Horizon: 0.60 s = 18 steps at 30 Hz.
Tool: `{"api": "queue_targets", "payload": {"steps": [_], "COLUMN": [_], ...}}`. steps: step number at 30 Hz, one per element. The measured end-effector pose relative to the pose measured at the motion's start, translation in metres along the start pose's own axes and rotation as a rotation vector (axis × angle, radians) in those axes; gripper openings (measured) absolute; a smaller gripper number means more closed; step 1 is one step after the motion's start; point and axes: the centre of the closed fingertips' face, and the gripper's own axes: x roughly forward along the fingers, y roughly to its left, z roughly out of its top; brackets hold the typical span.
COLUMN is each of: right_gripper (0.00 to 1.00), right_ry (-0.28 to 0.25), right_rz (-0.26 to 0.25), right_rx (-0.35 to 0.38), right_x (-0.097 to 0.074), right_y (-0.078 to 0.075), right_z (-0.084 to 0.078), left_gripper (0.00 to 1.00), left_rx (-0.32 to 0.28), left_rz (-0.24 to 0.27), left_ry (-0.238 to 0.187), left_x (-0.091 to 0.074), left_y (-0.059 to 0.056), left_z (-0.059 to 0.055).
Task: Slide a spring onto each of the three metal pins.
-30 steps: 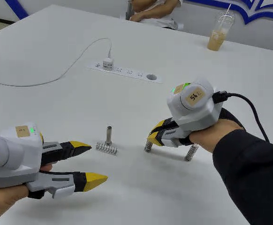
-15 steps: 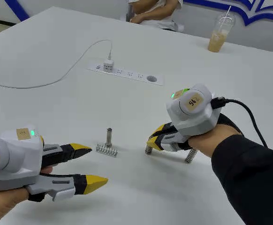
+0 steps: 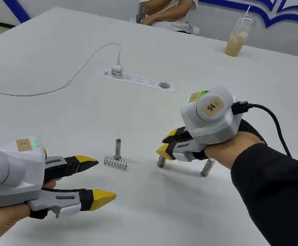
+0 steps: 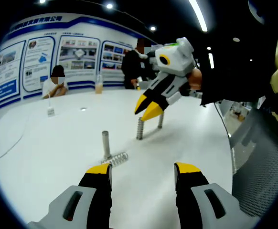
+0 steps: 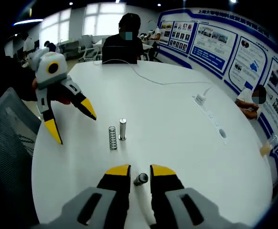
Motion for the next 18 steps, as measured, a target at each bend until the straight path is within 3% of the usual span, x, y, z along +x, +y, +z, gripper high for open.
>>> {"api": "queue_targets", "payload": {"steps": [8, 18], "right_gripper": [0.17, 0.17], "right_ry": [-0.025, -0.021], "right_rz": [0.033, 0.108], "right_rx": [-0.010, -0.030], "right_x": [0.008, 0.032], "right_y": [0.012, 0.037], "right_z": [0.014, 0.022], "left_gripper": [0.54, 0.54], "left_rx": [0.007, 0.001], "left_rz": [0.004, 0.012], "left_ry": [-0.002, 0.004], "left_x": [-0.002, -0.004], "left_y": [0.002, 0.003], "left_z": [0.003, -0.001]}}
